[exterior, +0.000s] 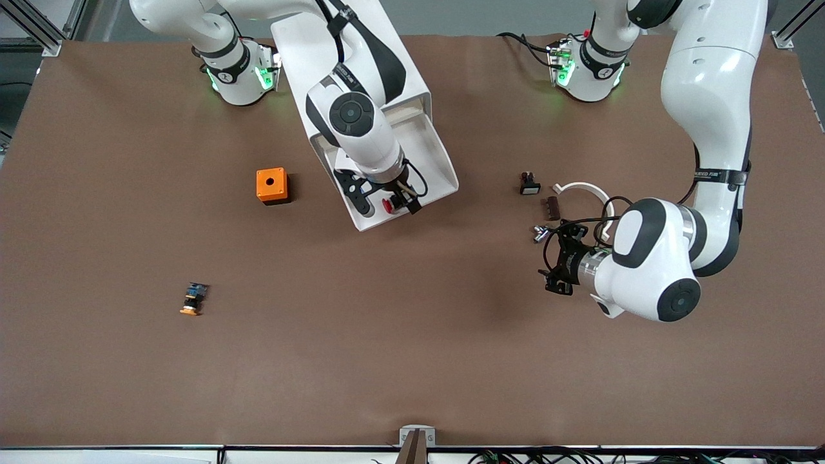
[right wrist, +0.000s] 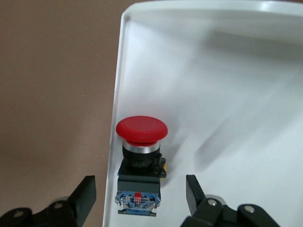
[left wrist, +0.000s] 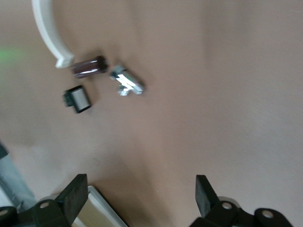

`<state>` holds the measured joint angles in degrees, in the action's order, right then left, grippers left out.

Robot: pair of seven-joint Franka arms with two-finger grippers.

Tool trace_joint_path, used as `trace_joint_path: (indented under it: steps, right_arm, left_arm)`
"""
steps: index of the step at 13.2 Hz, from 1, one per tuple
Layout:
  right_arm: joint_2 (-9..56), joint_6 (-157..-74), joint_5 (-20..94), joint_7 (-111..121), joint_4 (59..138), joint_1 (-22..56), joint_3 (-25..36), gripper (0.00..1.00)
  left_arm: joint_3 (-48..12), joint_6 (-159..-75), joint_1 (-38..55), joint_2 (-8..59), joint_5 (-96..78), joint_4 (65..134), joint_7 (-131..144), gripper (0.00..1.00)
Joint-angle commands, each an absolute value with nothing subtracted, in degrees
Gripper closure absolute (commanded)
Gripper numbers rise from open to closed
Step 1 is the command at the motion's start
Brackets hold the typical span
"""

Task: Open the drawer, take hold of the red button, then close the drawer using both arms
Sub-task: 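Grasp the red button inside the drawer with the right gripper, then lift the red button out with the right gripper while the left gripper returns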

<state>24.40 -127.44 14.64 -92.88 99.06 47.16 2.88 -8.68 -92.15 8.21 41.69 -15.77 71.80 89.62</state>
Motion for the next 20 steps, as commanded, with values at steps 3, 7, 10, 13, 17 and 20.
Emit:
trace_joint_path:
  steps: [3,7,10,13,17,20]
  right_arm:
    - [23.82,-127.18,13.62,-93.78,99.76,47.81,3.52,0.68]
    - [23.38,-125.08,13.45,-91.59,98.80,47.38,3.52,0.96]
    - [22.42,-114.73,13.54,-86.78,93.10,43.26,3.52,0.97]
    - [20.40,-107.42,13.62,-73.70,90.00,35.45,3.52,0.97]
    - [20.04,-106.08,13.27,-48.32,89.74,23.67,3.78,0.97]
    - [21.44,-107.92,9.59,-26.18,89.74,14.62,3.69,0.97]
  left_arm:
    - [-8.61,-98.17,12.39,42.19,-14.41,72.69,81.50,0.00]
    - [-9.05,-100.63,14.94,41.93,-14.33,72.86,73.35,0.00]
    - [-9.49,-100.55,15.55,41.22,-12.06,72.95,61.65,0.00]
    - [-11.60,-100.55,17.57,40.34,-6.43,73.74,51.71,0.00]
    - [-14.67,-101.33,20.47,40.43,-3.96,75.48,48.52,0.01]
    - [-15.12,-105.54,23.98,41.13,-5.00,76.03,49.91,0.00]
